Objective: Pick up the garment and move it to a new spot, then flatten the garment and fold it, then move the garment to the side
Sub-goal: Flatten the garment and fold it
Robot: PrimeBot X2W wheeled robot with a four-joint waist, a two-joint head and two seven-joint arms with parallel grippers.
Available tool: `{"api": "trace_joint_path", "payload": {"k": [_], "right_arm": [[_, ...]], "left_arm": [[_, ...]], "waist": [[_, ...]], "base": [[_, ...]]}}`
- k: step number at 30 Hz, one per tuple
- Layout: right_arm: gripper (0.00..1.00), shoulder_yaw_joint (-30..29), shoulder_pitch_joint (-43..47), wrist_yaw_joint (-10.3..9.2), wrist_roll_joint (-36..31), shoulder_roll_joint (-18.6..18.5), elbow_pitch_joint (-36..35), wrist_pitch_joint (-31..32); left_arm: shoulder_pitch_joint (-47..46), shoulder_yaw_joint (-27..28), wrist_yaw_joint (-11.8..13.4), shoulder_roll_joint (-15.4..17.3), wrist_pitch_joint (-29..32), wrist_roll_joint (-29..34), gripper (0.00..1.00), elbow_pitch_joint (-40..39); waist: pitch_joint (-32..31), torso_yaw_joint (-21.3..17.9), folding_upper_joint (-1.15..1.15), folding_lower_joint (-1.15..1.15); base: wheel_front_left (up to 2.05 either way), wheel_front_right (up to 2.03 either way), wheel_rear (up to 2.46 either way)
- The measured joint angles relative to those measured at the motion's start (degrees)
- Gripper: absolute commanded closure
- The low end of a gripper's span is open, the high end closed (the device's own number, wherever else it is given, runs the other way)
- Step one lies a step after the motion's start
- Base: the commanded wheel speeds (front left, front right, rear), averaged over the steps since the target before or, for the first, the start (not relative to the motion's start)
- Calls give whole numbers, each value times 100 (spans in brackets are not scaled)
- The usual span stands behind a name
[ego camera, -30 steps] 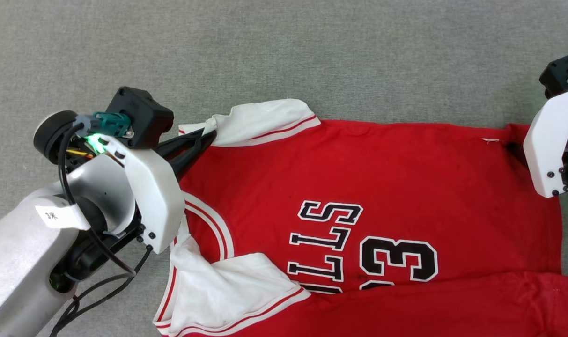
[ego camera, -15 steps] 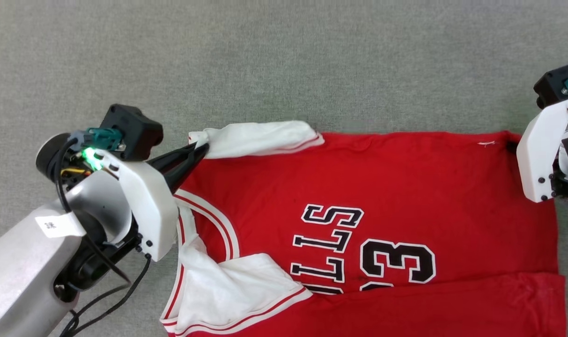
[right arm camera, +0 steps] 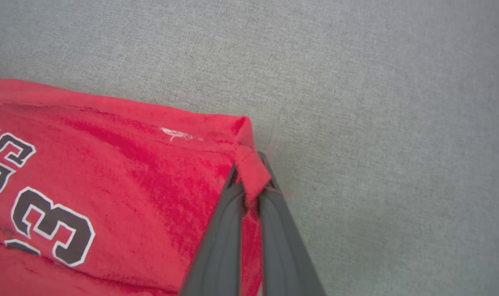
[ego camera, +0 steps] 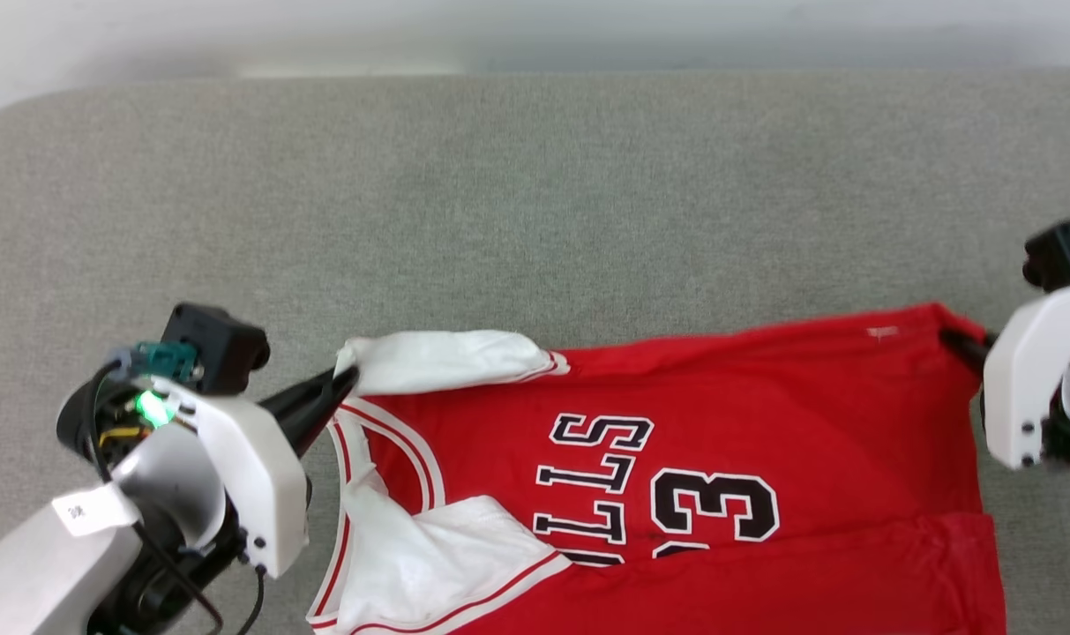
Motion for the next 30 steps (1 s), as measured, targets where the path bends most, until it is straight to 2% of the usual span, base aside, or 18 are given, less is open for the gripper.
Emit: {"api": "trace_joint_path", "payload": {"k": [9, 17, 24, 27, 30], "right_arm": [[100, -450, 1238, 0, 76, 62, -737, -54], [100, -479, 2020, 0, 166, 36, -1049, 51], [100, -385, 2236, 0, 148, -118, -976, 63], [100, -269, 2297, 1, 0, -240, -907, 65], [100, -241, 2313, 0, 79, -237, -826, 41]], "left_arm": [[889, -46, 330, 133, -199, -264, 100, -205], [1554, -155, 527, 174, -374, -449, 100, -179], [1829, -221, 584, 157, -446, -524, 100, -59], [1842, -413, 517, 213, -305, -416, 100, 24], [1850, -557, 454, 79, -241, -392, 100, 171]], "waist": [[-328, -11, 0, 0], [-422, 9, 0, 0], [-444, 52, 0, 0], [-449, 83, 0, 0], [-454, 96, 0, 0]], "base": [[0, 0, 0], [0, 0, 0], [0, 0, 0], [0, 0, 0], [0, 0, 0]]}}
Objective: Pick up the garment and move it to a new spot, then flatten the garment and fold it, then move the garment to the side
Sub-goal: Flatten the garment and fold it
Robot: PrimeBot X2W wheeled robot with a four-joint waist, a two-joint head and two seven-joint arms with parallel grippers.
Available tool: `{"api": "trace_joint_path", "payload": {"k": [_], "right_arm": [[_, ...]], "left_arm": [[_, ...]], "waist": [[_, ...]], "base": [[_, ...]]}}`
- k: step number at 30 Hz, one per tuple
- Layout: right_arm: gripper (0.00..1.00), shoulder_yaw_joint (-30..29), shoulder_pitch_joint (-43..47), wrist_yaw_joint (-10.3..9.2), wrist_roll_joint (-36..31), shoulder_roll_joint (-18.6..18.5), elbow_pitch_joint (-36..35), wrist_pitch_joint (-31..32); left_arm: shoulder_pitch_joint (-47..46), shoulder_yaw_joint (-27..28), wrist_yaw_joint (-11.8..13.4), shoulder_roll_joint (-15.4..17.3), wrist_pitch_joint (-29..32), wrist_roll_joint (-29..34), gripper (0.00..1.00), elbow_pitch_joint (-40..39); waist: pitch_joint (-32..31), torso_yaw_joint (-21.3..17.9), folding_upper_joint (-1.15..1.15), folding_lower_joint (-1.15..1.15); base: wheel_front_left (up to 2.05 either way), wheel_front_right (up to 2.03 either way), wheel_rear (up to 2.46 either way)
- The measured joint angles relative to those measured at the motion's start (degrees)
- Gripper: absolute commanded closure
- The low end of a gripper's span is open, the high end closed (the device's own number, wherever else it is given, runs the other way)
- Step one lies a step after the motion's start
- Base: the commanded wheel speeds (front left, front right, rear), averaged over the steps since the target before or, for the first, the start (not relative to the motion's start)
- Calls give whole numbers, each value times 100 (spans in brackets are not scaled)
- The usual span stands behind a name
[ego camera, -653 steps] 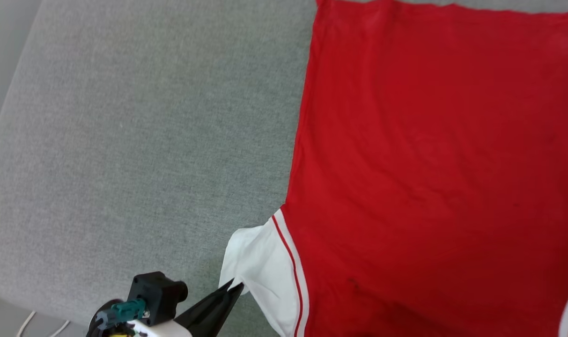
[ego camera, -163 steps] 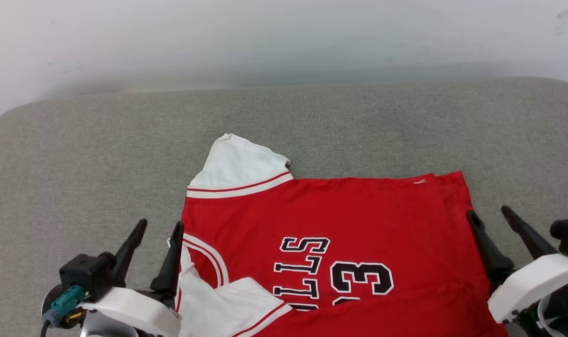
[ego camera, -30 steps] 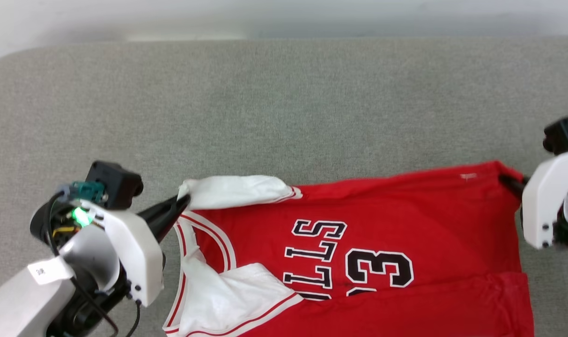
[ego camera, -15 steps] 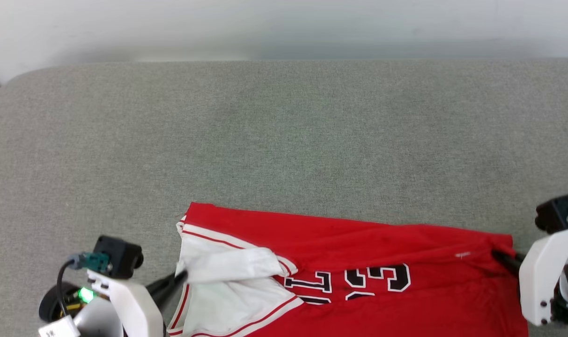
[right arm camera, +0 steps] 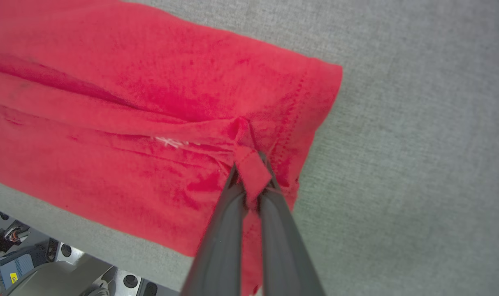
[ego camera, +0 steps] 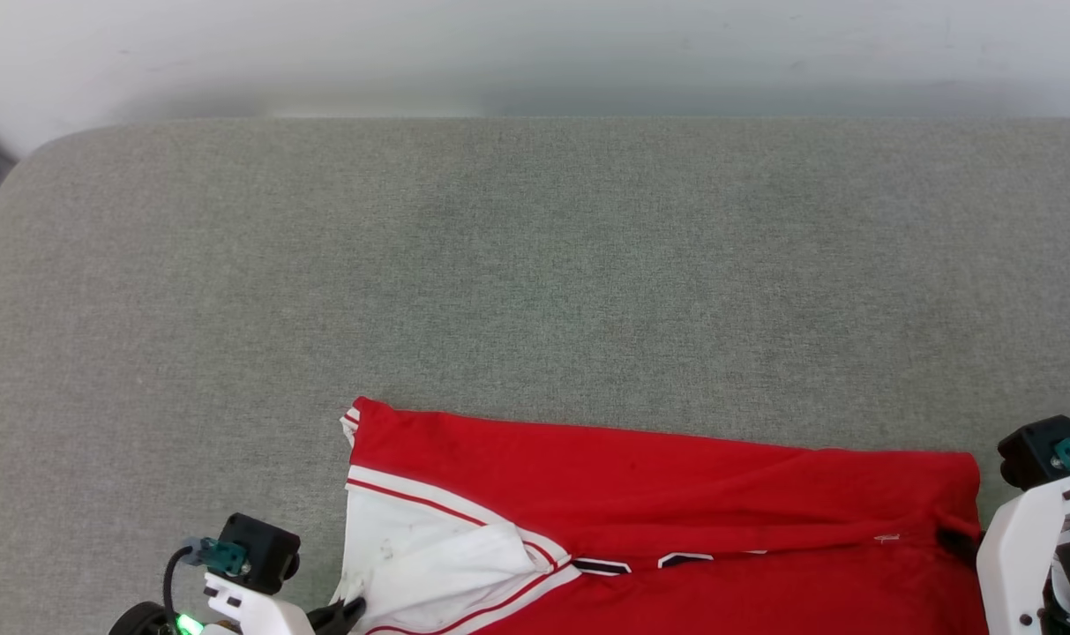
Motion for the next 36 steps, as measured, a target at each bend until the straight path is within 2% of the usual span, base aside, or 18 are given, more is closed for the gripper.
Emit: {"api": "trace_joint_path", "payload": {"k": [9, 10, 11, 12, 19, 26, 29, 32, 36], "right_arm": [[100, 353, -3, 0, -14, 19, 305, -291], [98, 378, -6, 0, -14, 25, 367, -341], [50, 377, -12, 1, -31, 38, 430, -411], [0, 381, -17, 1, -37, 73, 495, -455], [0, 355, -64, 1, 144, 230, 502, -687], [0, -235, 105, 0, 253, 441, -40, -557], [0, -686, 291, 0, 234, 724, -258, -368], [0, -1260, 528, 0, 188, 1185, -375, -100], [0, -2011, 711, 0, -101, 1818, -487, 133]], "left_arm": [[-162, -316, -319, -486, -1, 140, 100, 748], [-169, -345, -348, -535, -20, 148, 58, 831], [-179, -367, -383, -568, -74, 208, 6, 894], [-204, -374, -390, -601, -124, 250, 0, 977], [-250, -318, -472, -833, -530, 276, 0, 1247], [-138, 165, -302, -888, -1512, 296, 0, 1092], [-55, 420, -155, -913, -2107, 397, 0, 978], [24, 702, -7, -1012, -2837, 549, 0, 891], [141, 1179, 136, -1239, -3183, 924, 0, 757]], "waist": [[35, -20, 0, 0], [33, -26, 0, 0], [28, -34, 0, 0], [21, -40, 0, 0], [-152, -57, 0, 0], [-471, -84, 0, 0], [-584, -113, 0, 0], [-652, -136, 0, 0], [-659, -112, 0, 0]], "base": [[0, 0, 0], [0, 0, 0], [0, 0, 0], [0, 0, 0], [0, 0, 0], [0, 0, 0], [0, 0, 0], [0, 0, 0], [0, 0, 0]]}}
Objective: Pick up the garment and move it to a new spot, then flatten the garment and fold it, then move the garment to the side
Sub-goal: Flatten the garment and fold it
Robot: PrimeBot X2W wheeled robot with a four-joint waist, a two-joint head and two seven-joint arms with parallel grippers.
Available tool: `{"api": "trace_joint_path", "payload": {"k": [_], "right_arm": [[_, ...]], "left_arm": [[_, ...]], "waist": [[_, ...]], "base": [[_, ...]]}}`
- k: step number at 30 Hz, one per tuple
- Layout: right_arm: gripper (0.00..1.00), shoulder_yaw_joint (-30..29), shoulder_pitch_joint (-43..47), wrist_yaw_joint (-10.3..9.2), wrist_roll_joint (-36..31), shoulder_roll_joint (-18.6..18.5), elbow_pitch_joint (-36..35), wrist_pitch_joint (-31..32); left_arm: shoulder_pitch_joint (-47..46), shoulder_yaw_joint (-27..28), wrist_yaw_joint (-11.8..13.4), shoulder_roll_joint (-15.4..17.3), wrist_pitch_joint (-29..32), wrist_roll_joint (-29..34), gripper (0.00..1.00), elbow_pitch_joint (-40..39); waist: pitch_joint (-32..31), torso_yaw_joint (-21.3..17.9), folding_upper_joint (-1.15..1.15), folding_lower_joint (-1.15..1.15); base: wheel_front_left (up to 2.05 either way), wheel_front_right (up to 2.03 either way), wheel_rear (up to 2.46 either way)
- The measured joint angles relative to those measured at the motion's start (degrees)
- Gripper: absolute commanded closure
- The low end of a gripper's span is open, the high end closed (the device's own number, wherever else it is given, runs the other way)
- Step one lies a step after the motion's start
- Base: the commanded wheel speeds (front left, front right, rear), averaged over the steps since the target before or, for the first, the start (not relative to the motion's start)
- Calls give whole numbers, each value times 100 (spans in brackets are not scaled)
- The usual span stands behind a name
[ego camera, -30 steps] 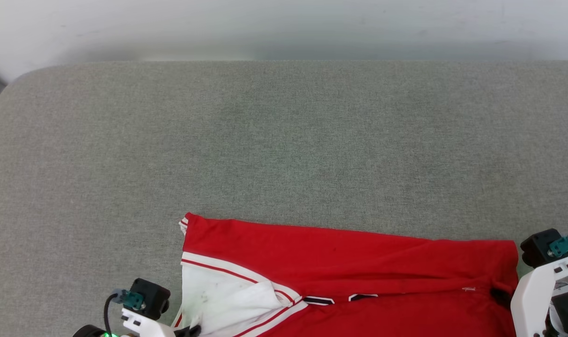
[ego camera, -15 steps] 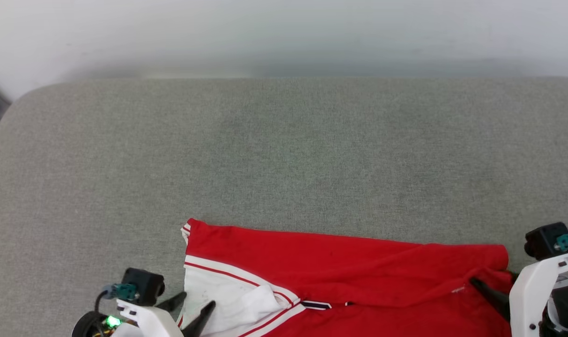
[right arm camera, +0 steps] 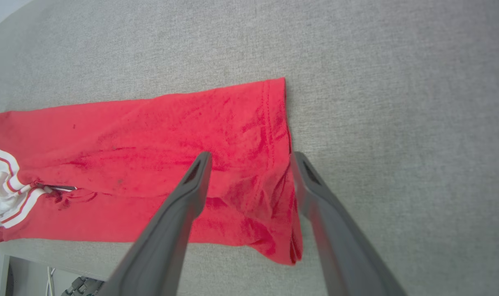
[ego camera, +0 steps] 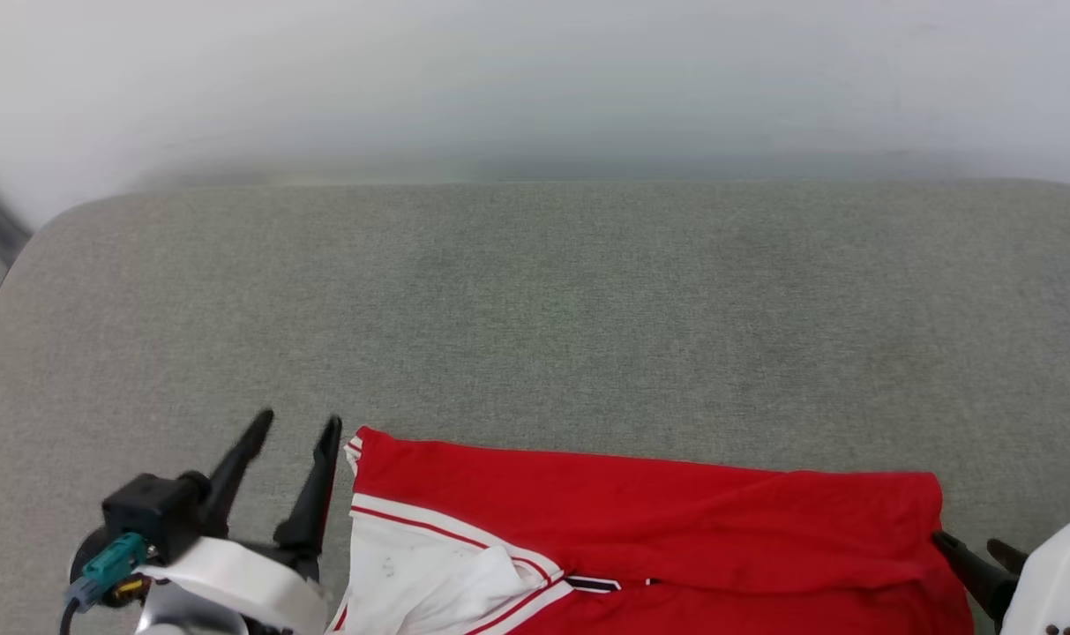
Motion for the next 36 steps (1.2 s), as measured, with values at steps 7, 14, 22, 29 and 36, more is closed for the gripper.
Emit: {"api": "trace_joint_path", "payload": {"k": [7, 14, 22, 29, 36], "right_arm": [[0, -1102, -26, -1, -154, 956, 218, 365], [0, -1568, -314, -1, -331, 1057, 821, 457], [0, -1493, -530, -1, -243, 944, 1278, 653], [0, -1126, -584, -2, -23, 873, 1503, 634], [0, -742, -593, -10, 298, 862, 1589, 454]], "left_arm": [[482, 1733, -233, -1151, -18, 2015, 0, -757], [758, 2208, -980, -1733, -19, 2724, 0, -687], [743, 2673, -1569, -2209, -24, 3073, 0, -605], [712, 2802, -1793, -2469, -24, 3273, 0, -500], [692, 2882, -1879, -2565, -24, 3353, 0, -448]], "waist": [[125, 207, 0, 0], [309, 390, 0, 0], [554, 555, 0, 0], [594, 595, 0, 0], [577, 574, 0, 0]], "base": [[0, 0, 0], [0, 0, 0], [0, 0, 0], [0, 0, 0], [0, 0, 0]]}}
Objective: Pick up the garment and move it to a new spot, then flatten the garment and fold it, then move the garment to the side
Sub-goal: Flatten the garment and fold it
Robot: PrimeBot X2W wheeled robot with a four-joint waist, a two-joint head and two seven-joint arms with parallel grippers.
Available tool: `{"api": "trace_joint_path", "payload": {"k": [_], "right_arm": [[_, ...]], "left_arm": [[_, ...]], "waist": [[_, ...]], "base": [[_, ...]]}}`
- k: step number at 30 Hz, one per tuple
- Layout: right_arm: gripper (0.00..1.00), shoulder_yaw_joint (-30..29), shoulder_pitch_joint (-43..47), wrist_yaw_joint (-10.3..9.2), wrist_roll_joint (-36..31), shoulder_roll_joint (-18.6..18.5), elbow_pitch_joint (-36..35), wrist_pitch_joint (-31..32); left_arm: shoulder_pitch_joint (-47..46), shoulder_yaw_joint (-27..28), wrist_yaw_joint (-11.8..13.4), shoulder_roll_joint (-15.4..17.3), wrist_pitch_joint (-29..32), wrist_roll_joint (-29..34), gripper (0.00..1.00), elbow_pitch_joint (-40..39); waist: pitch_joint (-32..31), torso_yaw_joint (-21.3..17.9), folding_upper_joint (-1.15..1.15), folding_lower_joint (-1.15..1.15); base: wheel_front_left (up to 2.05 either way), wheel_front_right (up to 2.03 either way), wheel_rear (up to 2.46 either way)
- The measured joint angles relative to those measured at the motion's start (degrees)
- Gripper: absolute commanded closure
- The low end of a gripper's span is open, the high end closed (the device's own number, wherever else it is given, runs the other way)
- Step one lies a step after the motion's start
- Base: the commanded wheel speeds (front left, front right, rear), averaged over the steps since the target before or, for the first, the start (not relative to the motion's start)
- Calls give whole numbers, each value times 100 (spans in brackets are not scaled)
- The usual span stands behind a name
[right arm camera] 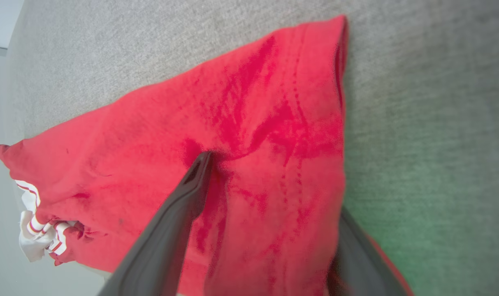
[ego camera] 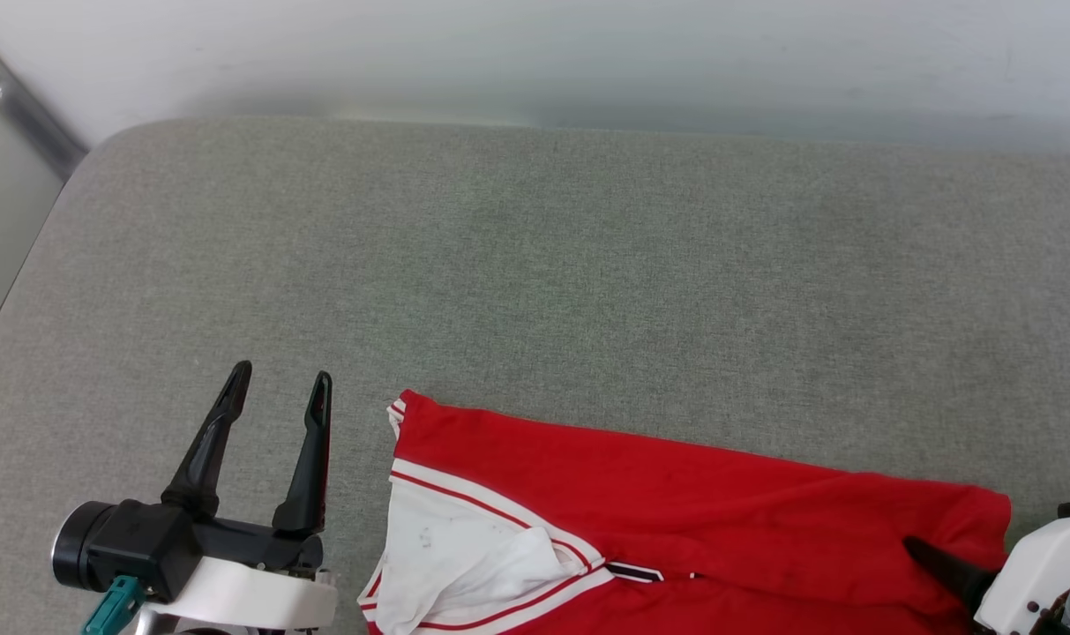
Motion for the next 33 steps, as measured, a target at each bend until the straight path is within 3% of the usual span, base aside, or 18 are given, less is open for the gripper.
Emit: {"api": "trace_joint_path", "payload": {"k": [1, 2, 3, 14, 26, 33], "right_arm": [[51, 35, 1, 0, 2, 0, 46, -87], [84, 35, 1, 0, 2, 0, 46, -87], [100, 47, 2, 0, 2, 0, 68, -135], [100, 66, 14, 16, 9, -100, 274, -624], [100, -759, -170, 13, -423, -700, 490, -928], [100, -633, 29, 10, -509, -526, -234, -511]], "left_arm": [[1, 3, -5, -14, 0, 16, 0, 12], [1, 3, -5, -14, 0, 16, 0, 12], [1, 5, -10, -16, 0, 24, 0, 15], [88, 8, -34, -30, 0, 38, 0, 33], [141, -64, -34, -16, 0, 30, 0, 30], [242, -74, -35, -85, 0, -4, 0, 71]], "waist": [[-26, -11, 0, 0], [-26, -11, 0, 0], [-39, -17, 0, 0], [-225, -148, 0, 0], [-303, -314, 0, 0], [-528, -382, 0, 0]], "base": [[0, 0, 0], [0, 0, 0], [0, 0, 0], [0, 0, 0], [0, 0, 0], [0, 0, 0]]}}
